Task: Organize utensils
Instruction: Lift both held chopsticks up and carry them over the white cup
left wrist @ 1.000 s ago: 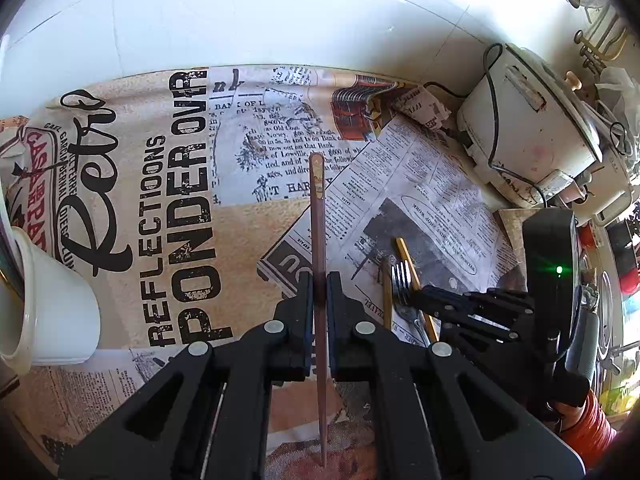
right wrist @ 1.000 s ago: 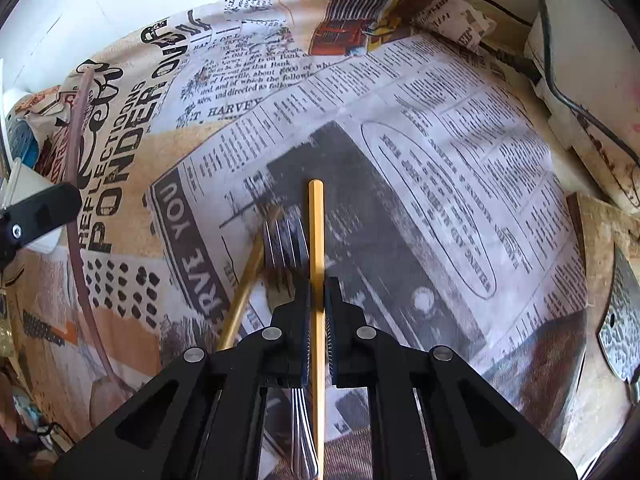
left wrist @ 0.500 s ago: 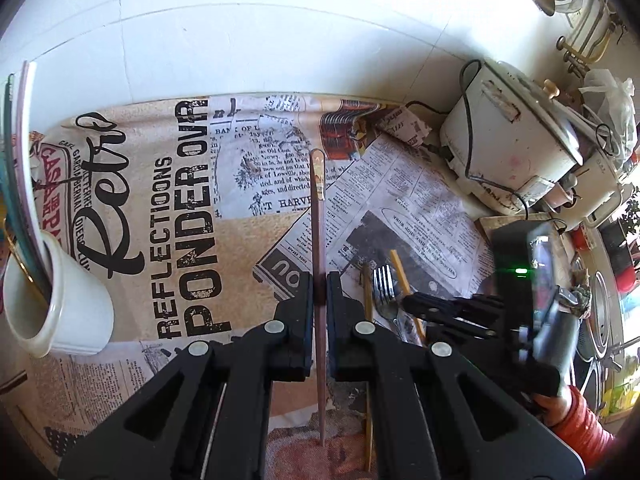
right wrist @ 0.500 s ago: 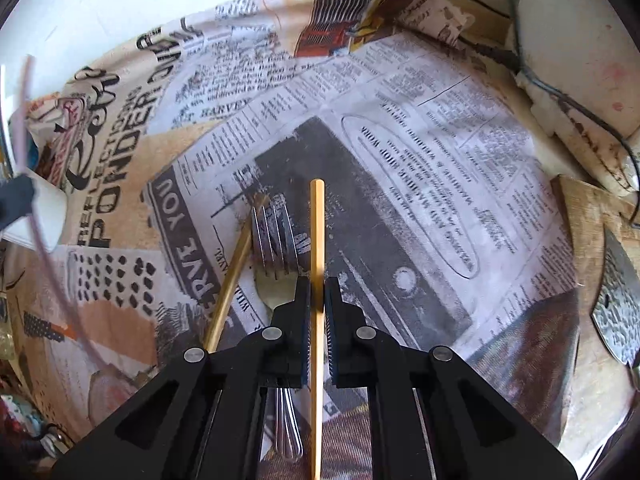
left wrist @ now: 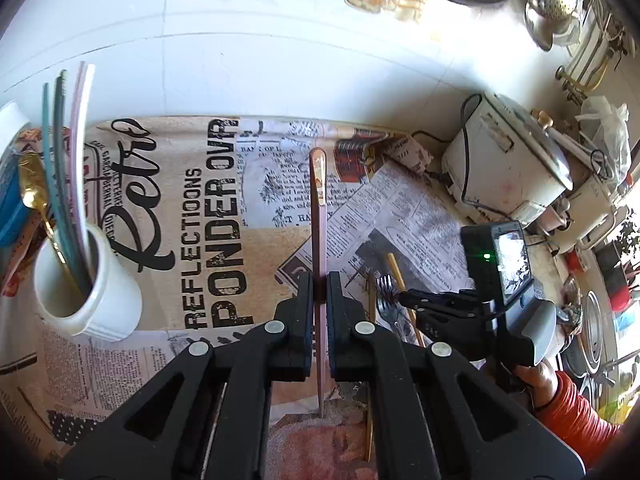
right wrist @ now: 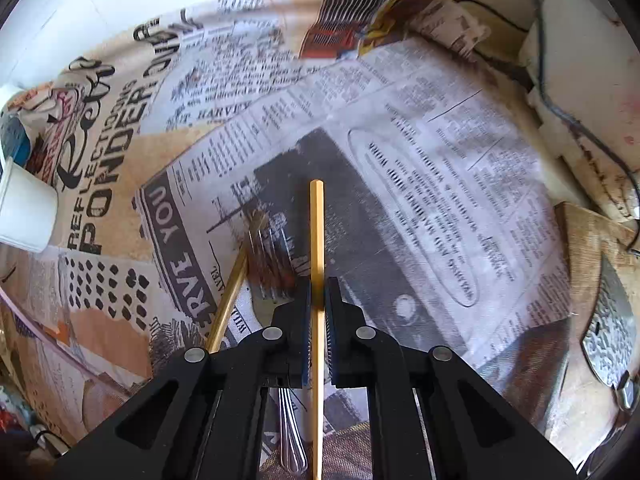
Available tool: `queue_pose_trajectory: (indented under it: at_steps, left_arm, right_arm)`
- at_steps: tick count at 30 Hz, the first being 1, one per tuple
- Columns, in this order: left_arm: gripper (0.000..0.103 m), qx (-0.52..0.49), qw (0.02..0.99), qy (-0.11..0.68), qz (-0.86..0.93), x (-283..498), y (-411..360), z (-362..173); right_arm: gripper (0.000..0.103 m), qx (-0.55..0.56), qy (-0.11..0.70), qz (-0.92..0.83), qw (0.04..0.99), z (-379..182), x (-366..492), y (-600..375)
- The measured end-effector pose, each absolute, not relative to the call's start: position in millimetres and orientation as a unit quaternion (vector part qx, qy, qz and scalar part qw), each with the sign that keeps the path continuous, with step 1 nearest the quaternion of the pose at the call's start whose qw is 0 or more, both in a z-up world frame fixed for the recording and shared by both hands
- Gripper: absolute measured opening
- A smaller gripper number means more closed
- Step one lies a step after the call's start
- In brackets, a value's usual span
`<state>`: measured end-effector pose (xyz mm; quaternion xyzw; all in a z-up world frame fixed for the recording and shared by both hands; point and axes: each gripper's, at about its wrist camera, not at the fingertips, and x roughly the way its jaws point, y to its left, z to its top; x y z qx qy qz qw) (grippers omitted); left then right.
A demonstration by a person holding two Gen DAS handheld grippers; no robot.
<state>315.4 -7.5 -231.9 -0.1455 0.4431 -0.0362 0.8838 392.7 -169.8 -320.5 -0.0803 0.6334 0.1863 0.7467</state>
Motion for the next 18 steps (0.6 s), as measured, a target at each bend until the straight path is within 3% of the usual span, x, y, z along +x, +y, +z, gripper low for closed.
queue_pose_trajectory:
  at_steps: [18]
  left_arm:
    - [0.005,-0.145,0.914,0.379,-0.016,271,10,-185]
  right_arm:
    - [0.006,-0.025,0.5,0.187,0.845,-195,344,-182]
